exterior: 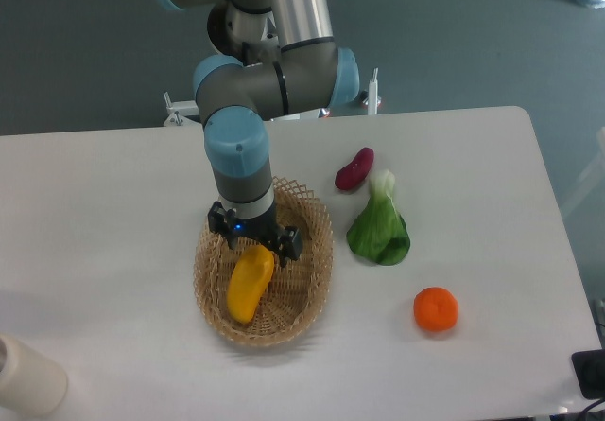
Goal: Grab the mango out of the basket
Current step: 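Move the gripper over the yellow mango and lower it, then close the gripper on the yellow mango inside the basket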
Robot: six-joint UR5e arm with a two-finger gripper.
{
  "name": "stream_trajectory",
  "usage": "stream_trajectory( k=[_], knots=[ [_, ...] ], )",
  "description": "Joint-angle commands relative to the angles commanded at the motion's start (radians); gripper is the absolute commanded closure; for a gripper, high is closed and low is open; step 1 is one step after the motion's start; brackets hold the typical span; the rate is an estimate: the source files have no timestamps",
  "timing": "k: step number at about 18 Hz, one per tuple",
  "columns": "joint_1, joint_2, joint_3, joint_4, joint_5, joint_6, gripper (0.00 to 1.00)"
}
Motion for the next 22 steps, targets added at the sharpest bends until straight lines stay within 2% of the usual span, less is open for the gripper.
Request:
stream_trajectory(
  k=[7,9,14,15,16,17,18,22],
  knots=[
    [-0.012,-0.057,0.035,0.009,0.0,-0.009,0.0],
    [-0.015,-0.08,0.038,0.043,-0.003,-0.031,0.0],
    [-0.02,-0.08,0.046,0.044,-0.005,-0.061,0.0],
    [-0.02,-0.081,0.048,0.046,-0.002,-0.069,0.1],
    [-0.02,-0.078,0.049,0.046,-0.003,-0.069,0.27],
    [-0.02,-0.078,0.051,0.046,-0.002,-0.068,0.34],
    [-0.02,-0.08,0.049,0.046,0.002,-0.064,0.39],
    [-0.018,-0.075,0.051,0.046,0.005,-0.058,0.42]
  ],
)
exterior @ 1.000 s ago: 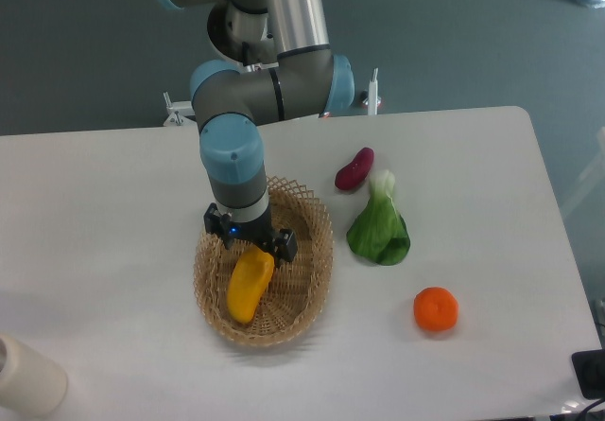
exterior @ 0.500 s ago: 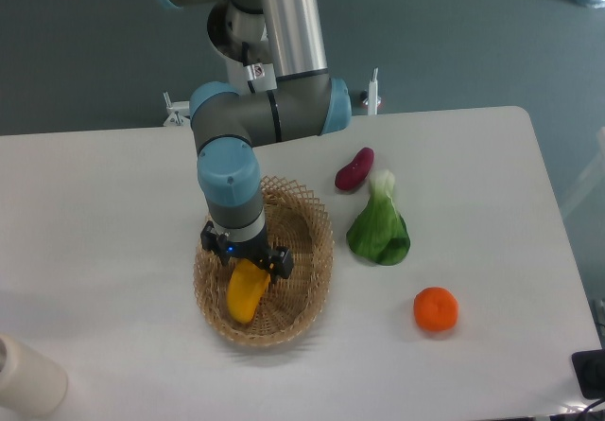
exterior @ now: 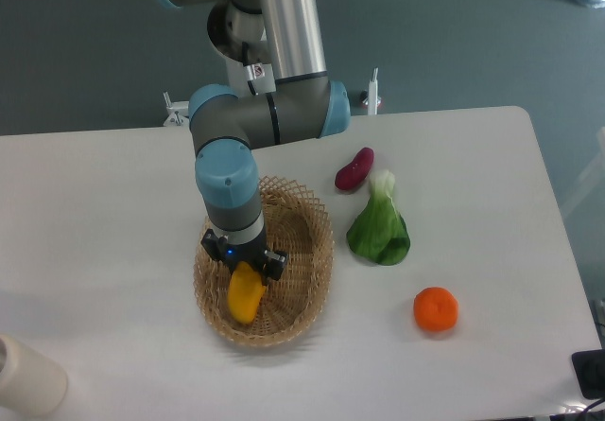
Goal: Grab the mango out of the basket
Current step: 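Close the gripper on the yellow mango inside the basket, then lift the mango out of the basket toward the bok choy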
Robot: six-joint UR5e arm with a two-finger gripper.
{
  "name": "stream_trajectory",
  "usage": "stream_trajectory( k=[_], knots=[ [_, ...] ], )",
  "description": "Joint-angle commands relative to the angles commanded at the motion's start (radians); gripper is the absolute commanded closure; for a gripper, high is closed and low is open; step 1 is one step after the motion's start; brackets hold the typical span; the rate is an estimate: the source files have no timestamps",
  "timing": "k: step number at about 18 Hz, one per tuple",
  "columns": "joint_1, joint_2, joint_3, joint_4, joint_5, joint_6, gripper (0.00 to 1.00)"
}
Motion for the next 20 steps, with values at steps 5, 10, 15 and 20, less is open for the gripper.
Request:
stream_trajectory(
  k=[5,10,15,20],
  knots=[
    [0.005,0.009,0.031,0.0,0.002,0.006,0.46],
    [0.087,0.078,0.101,-0.014,-0.008,0.062,0.47],
    [0.172,0.127,0.101,-0.028,-0.009,0.172,0.48],
    [0.306,0.152,0.1,-0.044,-0.011,0.418,0.49]
  ],
)
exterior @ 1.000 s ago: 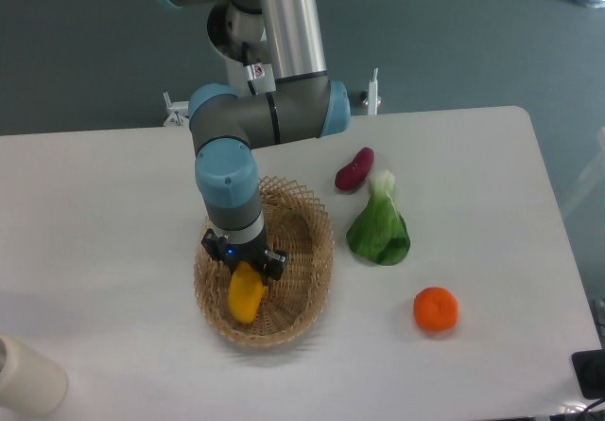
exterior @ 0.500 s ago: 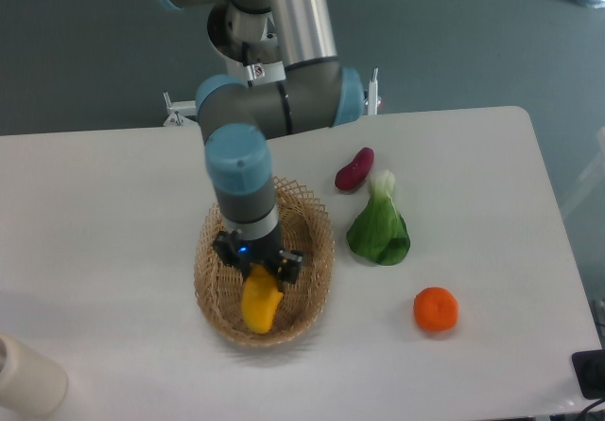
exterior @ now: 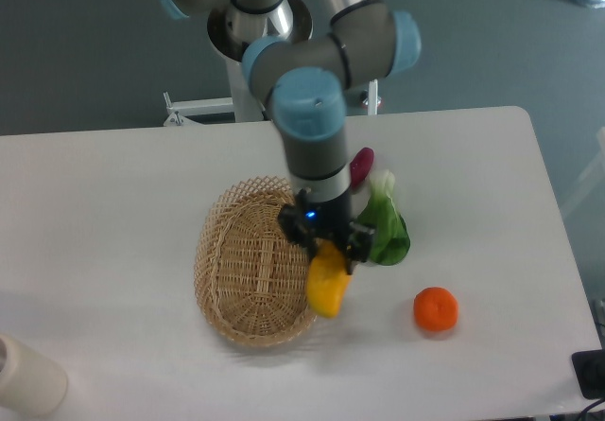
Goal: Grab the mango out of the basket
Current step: 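Lift the mango out of the basket toward the bok choy, then hold the mango raised beside the bok choy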
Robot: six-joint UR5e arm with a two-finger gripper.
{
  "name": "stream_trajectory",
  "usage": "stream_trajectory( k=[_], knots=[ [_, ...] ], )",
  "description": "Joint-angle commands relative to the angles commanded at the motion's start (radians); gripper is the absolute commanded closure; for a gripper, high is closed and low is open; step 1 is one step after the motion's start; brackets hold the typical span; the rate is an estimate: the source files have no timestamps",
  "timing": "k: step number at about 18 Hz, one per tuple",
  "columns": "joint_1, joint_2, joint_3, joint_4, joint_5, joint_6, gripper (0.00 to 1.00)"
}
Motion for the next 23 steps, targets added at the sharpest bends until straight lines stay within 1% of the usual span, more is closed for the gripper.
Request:
stream_trajectory(
  k=[1,2,3,4,7,8,18,23],
  knots=[
    [0.019,0.002,0.001,-0.012,0.0,0.046,0.5],
    [0.048,0.002,0.006,-0.038,-0.002,0.103,0.5],
    [0.063,0.002,0.008,-0.051,-0.003,0.132,0.5],
    [0.072,0.008,0.011,-0.064,-0.008,0.148,0.5],
    [0.083,0.015,0.011,-0.068,-0.023,0.146,0.52],
    [0.085,0.015,0.006,-0.083,-0.026,0.143,0.52],
    [0.114,0.021,0.008,-0.083,-0.032,0.146,0.52],
    [0.115,0.021,0.009,-0.08,-0.057,0.145,0.52]
  ],
)
